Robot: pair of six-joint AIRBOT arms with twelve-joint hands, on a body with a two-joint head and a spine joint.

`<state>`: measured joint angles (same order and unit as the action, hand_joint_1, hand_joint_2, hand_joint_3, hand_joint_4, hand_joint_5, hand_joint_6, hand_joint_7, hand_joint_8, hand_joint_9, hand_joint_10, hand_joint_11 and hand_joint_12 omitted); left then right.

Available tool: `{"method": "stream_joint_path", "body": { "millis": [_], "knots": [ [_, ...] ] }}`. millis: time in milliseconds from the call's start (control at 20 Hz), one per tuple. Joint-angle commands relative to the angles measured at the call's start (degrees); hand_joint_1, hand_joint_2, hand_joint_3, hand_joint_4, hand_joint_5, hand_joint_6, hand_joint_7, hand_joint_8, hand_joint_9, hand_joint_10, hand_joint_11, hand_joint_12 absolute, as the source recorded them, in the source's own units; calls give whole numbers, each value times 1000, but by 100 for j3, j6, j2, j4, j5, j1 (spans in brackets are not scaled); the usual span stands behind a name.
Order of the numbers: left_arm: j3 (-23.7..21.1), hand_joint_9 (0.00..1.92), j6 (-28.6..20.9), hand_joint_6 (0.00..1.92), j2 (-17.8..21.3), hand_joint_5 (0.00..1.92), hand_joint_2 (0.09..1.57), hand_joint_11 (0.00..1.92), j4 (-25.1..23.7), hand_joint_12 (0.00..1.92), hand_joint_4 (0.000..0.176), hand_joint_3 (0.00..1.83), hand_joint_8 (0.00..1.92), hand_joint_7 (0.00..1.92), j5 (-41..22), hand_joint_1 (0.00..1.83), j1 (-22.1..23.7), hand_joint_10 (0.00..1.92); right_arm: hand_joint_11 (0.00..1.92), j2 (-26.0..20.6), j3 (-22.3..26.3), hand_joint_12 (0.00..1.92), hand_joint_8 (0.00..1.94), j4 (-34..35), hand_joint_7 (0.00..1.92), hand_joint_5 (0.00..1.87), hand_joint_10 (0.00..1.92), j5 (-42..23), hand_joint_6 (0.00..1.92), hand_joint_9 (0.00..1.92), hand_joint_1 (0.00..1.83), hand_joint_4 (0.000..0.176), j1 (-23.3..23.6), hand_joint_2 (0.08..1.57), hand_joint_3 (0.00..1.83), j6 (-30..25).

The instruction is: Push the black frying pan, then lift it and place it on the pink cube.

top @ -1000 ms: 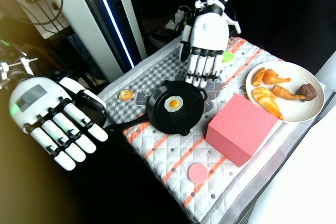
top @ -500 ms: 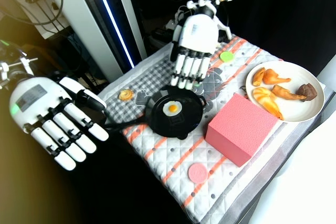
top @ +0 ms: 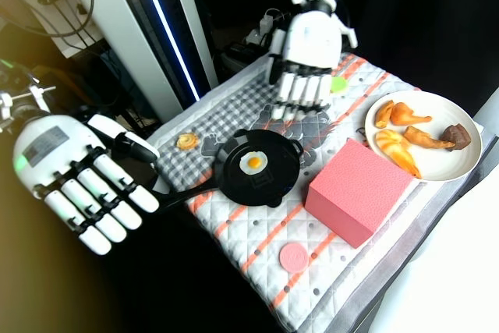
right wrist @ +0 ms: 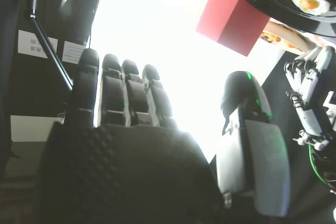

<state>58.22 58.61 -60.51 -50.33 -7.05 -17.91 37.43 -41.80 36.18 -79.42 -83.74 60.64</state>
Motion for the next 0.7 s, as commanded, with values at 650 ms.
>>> {"method": "stream_joint_path", "body": {
  "millis": [650],
  "knots": [
    [835,358,-28,456,-823,499,1209,107,-231,1682,54,0,77,661,614,761,442,978,0,5,-47,0,0,29,0,0,0,-700,0,0,208,46,19,1231,0,-17]
  ]
}}
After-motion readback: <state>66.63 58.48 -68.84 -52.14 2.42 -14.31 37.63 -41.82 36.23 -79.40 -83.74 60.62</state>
